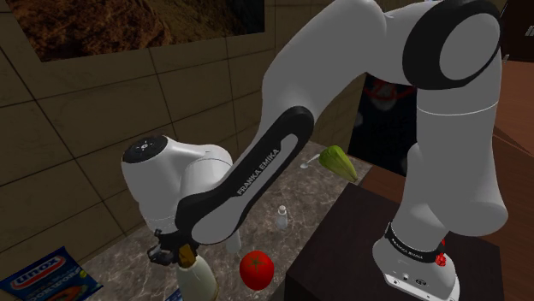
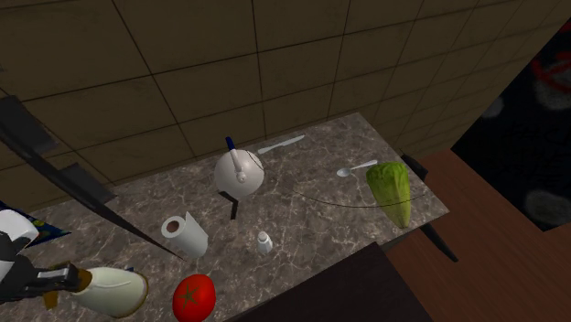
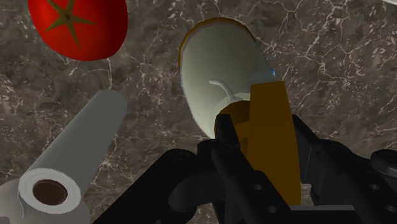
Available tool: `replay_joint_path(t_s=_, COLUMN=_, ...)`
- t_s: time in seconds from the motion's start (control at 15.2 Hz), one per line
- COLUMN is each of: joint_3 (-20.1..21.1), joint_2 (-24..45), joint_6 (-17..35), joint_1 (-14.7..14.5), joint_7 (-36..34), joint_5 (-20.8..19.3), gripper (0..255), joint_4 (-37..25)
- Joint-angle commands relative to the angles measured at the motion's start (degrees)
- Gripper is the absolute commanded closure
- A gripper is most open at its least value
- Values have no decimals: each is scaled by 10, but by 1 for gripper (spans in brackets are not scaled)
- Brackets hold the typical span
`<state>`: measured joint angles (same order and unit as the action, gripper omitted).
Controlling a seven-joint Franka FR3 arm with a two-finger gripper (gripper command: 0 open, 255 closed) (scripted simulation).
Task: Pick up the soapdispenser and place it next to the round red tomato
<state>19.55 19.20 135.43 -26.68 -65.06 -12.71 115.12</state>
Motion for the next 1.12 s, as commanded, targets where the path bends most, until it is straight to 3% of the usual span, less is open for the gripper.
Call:
replay_joint_path(t_s=0.0, joint_3=-3, joint_2=9, joint_6=13, joint_1=-2, joint_7=-5, joint_5=-6, gripper=255, joint_4=4)
replay_joint_path(t_s=0.4, joint_3=-13, joint_2=42, joint_6=49, joint_1=-9, joint_7=-19, joint_5=-25, gripper=255, joint_4=9)
replay_joint_path(t_s=0.92, joint_3=-13, joint_2=42, joint_6=49, joint_1=-9, joint_7=-19, joint_5=-25, gripper=255, joint_4=9)
replay_joint_path(t_s=0.99, joint_3=-13, joint_2=42, joint_6=49, joint_1=-9, joint_7=-19, joint_5=-25, gripper=0, joint_4=9)
replay_joint_path(t_s=1.06, joint_3=-13, joint_2=42, joint_6=49, joint_1=-9, joint_7=-19, joint_5=-25, gripper=0, joint_4=9)
